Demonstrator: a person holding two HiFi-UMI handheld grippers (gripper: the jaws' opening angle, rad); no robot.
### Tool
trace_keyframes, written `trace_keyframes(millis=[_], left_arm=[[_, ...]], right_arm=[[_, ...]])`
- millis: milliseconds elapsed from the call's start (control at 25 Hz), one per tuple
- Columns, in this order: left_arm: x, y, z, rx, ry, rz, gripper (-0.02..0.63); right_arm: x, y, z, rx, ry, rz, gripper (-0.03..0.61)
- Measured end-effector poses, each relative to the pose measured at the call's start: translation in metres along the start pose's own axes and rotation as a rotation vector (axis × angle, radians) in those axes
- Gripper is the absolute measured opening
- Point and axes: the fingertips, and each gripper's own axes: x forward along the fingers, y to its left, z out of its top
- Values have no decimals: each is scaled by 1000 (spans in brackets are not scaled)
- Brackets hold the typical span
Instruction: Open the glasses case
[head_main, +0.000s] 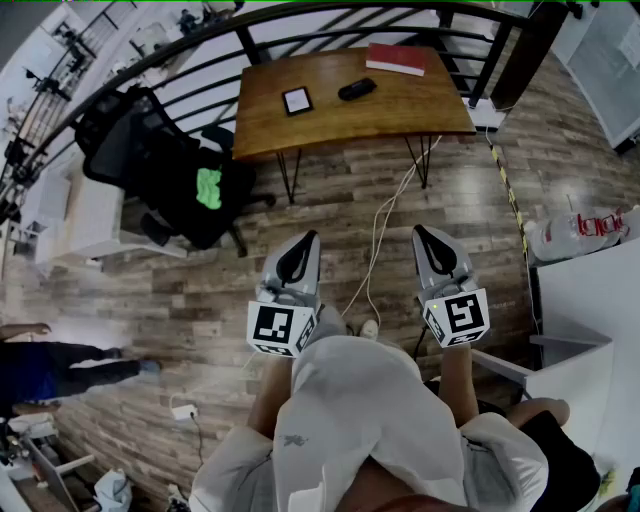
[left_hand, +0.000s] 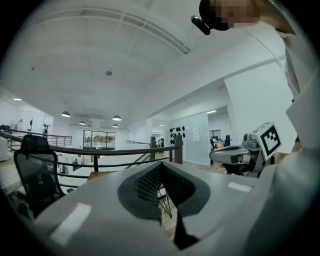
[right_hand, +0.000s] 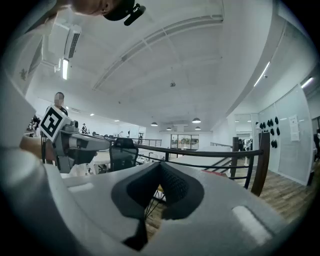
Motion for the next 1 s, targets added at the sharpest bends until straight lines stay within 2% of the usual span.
trace_keyframes(millis=[320,520,760,1000], left_arm=[[22,13,1,-7,-9,24,14],[54,32,-4,-27,-12,29,14],[98,74,-17,-33,-13,18,14],[145,125,-17,-35,20,-4,14]], right_arm=[[18,-11,-6,24,-7,-5,3],[50,-26,-5,4,-3,2,3],[112,-37,-7,-10,16,18,3],[177,-53,-11,17,56,-1,3]])
